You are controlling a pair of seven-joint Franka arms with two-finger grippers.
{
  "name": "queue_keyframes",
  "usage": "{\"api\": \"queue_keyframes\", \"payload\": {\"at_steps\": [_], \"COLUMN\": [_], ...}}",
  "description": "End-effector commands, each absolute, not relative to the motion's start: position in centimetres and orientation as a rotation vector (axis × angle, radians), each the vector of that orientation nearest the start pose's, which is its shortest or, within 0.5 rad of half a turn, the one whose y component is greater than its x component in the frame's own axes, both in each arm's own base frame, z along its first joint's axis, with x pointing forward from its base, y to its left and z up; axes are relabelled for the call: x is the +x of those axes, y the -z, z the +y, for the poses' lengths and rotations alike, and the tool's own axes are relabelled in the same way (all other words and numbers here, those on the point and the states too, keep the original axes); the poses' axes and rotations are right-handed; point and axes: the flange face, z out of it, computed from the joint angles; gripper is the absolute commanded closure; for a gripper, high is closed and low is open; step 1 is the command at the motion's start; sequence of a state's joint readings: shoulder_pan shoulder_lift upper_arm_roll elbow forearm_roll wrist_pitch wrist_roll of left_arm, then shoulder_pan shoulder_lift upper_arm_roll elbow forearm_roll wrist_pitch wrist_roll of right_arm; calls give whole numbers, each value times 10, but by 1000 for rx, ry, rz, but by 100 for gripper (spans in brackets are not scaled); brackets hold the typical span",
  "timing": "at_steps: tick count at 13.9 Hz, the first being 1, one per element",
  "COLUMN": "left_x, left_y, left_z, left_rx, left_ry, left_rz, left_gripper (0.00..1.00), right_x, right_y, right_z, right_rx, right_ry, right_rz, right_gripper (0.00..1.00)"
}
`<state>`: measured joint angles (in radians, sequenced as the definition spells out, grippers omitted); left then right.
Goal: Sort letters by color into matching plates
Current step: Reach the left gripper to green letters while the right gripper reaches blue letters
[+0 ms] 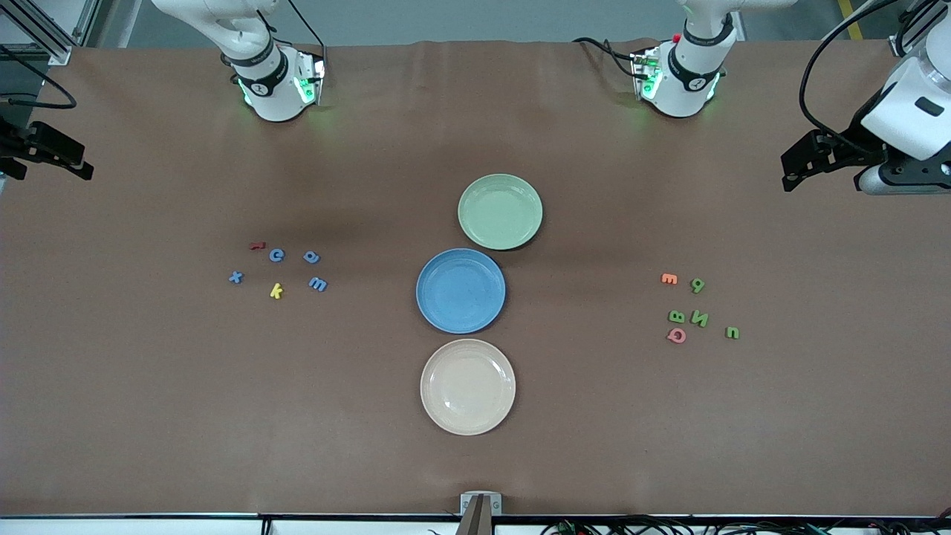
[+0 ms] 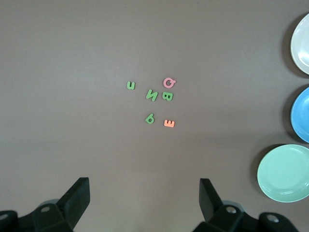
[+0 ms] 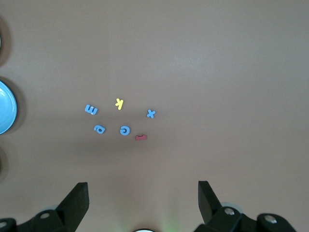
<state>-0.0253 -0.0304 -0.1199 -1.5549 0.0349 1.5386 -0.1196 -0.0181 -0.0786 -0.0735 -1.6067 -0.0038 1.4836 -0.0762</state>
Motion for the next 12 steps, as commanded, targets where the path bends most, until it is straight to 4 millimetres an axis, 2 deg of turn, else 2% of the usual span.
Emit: {"api": "queue_keyframes", "payload": {"at_steps": [1, 4, 6, 9, 12], "left_x": [533, 537, 544, 571, 590], "left_y": [-652, -647, -636, -590, -540], "left_z": [-75, -73, -71, -63, -57], "left_rx": [-3118, -3115, -3106, -3095, -3102], "left_ry": [14, 2, -27, -63, -83], "left_rz": [55, 51, 43, 34, 17], "left_gripper": [0, 0, 0, 0, 0], "right_x": [513, 513, 511, 511, 527], "right_y": [-645, -645, -645, -656, -636], "right_z": [-54, -54, -52, -54, -60], "right_rx": [-3103, -3102, -3103, -3105, -3125], "right_ry": [-52, -54, -73, -60, -96], "right_rz": [20, 18, 25, 41, 45], "right_gripper": [0, 0, 0, 0, 0]}}
